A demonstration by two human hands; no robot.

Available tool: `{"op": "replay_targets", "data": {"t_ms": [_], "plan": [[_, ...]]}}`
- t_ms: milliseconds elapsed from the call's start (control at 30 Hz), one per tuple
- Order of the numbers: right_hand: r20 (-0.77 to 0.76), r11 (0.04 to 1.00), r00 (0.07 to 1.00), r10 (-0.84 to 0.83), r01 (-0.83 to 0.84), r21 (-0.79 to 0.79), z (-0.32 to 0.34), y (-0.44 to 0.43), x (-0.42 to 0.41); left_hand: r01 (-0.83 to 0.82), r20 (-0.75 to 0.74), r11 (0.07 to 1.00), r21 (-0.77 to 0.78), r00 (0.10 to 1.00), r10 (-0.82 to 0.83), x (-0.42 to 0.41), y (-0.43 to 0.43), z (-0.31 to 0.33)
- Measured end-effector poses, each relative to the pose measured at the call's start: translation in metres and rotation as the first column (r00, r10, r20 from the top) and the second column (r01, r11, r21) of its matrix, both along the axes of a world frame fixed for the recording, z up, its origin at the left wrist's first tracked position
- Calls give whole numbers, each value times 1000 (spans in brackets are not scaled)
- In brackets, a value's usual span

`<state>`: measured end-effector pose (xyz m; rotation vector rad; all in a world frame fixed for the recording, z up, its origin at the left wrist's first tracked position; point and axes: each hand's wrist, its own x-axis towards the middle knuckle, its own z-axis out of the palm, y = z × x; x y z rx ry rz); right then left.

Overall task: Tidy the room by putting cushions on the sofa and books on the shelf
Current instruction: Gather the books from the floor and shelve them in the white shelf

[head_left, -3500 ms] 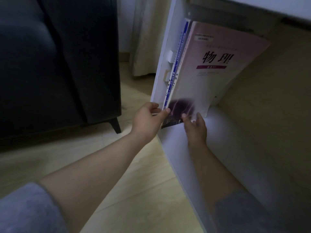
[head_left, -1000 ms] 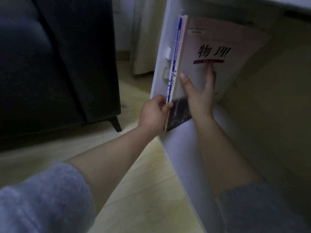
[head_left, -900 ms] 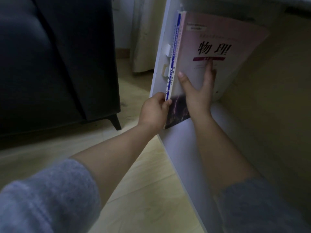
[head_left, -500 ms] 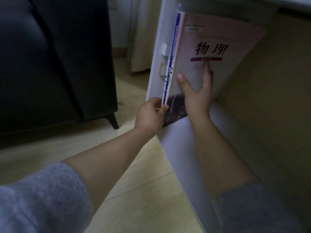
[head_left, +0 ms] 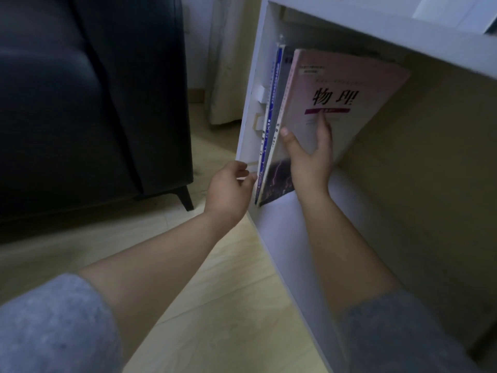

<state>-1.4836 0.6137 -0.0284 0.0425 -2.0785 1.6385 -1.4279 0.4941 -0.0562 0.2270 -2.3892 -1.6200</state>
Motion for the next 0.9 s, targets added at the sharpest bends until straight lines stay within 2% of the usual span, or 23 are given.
{"op": "replay_targets", "data": {"t_ms": [267,467,667,767,900], "plan": [[81,989,995,61,-71,132,14,-12,-4,-19,24,999,-51,999,21,2,-12,2],[80,978,995,62,-77,196,10,-9,-5,-27,40,998,-49,999,29,2,-14,-12],[51,970,997,54,-65,234,3,-10,-7,56,101,998,28,993,-59,-10,-5,-29],[32,968,998,46,-52,244,0,-9,-10,87,95,992,87,991,-95,-18,2,-34],[6,962,1000,29,-30,273,-2,-6,-12,164,86,982,90,981,-171,-30,15,-40]]}}
